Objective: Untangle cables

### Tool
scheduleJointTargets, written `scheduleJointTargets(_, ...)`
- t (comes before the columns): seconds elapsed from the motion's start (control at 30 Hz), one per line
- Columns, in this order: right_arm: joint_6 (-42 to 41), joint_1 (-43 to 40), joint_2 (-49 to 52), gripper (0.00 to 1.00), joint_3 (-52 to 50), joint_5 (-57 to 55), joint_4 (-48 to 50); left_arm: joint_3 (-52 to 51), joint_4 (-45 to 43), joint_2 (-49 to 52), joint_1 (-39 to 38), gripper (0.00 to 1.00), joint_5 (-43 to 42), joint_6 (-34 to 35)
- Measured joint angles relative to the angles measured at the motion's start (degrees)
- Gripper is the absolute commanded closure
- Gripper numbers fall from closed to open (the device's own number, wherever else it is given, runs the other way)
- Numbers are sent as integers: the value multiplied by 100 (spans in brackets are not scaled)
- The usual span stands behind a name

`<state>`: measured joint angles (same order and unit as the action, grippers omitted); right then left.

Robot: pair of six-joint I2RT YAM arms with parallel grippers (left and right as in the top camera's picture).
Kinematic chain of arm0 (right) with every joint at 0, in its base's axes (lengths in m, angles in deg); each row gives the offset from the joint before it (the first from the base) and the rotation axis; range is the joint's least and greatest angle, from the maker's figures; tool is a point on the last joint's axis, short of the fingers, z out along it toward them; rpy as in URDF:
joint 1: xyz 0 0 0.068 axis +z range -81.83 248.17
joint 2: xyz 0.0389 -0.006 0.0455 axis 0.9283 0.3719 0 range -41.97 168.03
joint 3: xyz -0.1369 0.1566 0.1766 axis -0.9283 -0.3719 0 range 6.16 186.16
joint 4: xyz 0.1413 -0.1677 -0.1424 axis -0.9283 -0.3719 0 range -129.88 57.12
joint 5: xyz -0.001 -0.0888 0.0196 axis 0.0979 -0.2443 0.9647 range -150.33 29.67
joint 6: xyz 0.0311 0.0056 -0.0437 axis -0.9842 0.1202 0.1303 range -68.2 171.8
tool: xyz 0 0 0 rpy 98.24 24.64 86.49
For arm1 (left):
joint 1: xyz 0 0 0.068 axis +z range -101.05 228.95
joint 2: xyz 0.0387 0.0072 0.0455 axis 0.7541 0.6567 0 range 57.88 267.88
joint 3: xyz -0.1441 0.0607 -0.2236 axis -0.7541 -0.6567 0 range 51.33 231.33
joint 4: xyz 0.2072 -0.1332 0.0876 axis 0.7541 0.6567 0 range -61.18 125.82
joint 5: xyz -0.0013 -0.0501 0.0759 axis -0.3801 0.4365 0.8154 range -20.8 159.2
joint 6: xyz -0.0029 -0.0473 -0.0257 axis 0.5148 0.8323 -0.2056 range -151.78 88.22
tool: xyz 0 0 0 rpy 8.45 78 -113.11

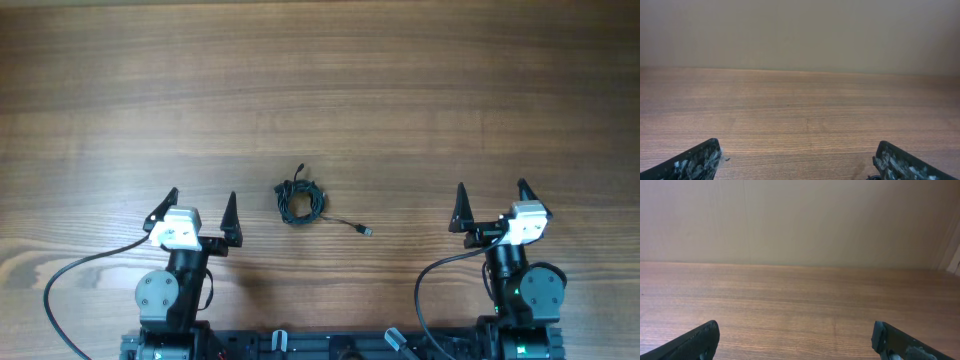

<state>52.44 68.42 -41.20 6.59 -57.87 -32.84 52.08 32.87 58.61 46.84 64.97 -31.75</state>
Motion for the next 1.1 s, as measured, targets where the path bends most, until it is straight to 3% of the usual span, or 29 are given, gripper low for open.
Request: scheduleJointTargets(1.1,0,0,0,0,2,-2,0,0,7,0,0,0,195,-299)
